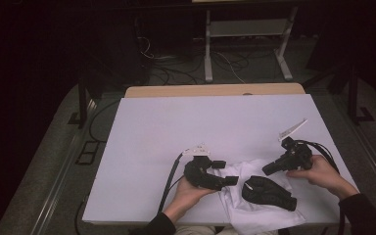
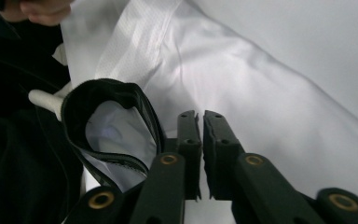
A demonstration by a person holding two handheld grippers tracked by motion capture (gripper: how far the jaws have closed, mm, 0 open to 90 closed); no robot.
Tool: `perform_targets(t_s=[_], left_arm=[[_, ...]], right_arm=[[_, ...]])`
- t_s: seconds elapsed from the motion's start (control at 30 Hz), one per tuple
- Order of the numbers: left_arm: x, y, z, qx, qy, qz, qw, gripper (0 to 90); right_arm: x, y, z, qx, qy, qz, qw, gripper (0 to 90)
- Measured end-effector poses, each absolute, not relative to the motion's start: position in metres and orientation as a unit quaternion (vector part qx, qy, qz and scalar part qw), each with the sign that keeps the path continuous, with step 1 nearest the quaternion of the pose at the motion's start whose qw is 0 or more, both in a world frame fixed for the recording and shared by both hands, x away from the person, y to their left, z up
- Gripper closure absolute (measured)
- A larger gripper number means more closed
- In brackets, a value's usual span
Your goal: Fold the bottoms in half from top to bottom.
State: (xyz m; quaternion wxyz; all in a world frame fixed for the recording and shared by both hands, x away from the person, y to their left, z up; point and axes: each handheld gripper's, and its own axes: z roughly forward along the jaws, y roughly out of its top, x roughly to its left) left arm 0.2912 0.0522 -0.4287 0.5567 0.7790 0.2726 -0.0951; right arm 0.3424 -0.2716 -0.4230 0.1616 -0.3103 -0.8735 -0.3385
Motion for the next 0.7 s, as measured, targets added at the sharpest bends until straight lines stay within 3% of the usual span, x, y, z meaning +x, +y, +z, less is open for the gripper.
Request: perform_targets(t_s=[0.13,0.7], left_arm=[[0.292,0.054,-0.429,0.777,0.276,-0.094,0.558,17.2],[0.300,0.064,-0.434,0.772,0.297,-0.081,0.557,17.1]], right_arm=[[0.343,-0.264,-0.429,-0.311,-0.880,-0.319,0.163,87.6],[0.330,-0.256,-0.433,-0.284,-0.880,-0.321,0.203,87.9]])
